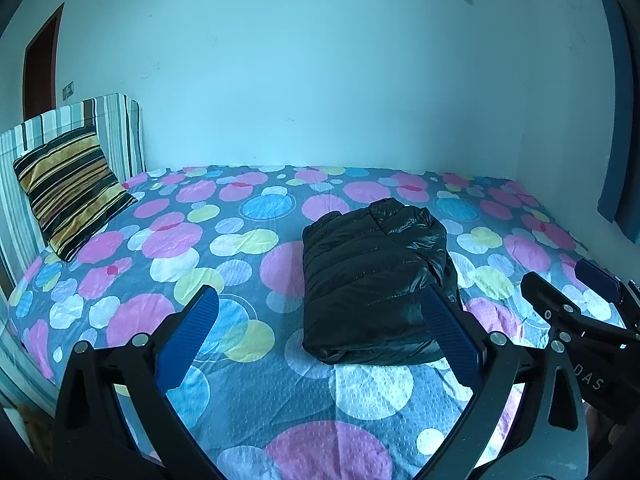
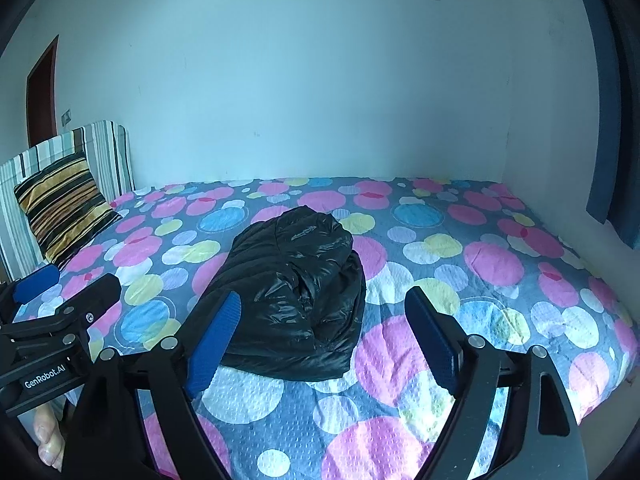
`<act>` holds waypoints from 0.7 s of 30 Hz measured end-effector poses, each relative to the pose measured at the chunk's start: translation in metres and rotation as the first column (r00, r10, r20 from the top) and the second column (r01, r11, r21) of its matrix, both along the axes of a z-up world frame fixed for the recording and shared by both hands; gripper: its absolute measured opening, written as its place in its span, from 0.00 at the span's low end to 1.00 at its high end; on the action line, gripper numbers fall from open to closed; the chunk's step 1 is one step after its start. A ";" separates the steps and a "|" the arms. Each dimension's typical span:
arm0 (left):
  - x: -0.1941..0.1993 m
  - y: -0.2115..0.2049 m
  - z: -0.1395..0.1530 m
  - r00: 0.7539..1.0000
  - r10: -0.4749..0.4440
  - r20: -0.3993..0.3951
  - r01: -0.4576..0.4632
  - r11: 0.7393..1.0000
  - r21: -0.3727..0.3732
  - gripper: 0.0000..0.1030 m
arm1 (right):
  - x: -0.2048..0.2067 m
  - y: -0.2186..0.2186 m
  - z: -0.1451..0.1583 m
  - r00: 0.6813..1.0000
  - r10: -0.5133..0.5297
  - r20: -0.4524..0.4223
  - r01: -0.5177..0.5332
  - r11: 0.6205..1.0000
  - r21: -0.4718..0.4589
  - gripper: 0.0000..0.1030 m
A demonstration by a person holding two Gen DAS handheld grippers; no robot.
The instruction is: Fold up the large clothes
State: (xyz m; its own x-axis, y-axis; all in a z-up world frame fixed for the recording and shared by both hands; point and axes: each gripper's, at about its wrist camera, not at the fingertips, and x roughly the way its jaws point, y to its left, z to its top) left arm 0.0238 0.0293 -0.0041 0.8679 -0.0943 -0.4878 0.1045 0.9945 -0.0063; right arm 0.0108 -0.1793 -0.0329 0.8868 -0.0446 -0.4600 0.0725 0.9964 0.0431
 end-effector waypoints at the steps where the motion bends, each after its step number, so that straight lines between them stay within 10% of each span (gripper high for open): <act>1: -0.001 0.001 0.001 1.000 0.004 0.001 -0.004 1.000 -0.003 0.98 | -0.001 0.000 0.001 1.000 0.001 0.003 -0.001 1.000 -0.002 0.81; 21: -0.008 0.002 0.007 1.000 0.026 0.015 -0.026 1.000 -0.003 0.98 | -0.008 0.005 0.006 1.000 0.003 0.021 -0.002 1.000 -0.018 0.82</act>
State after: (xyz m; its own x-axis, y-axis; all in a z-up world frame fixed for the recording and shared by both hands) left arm 0.0163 0.0309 0.0030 0.8775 -0.0733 -0.4740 0.0791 0.9968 -0.0078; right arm 0.0030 -0.1744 -0.0267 0.8966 -0.0503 -0.4400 0.0692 0.9972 0.0270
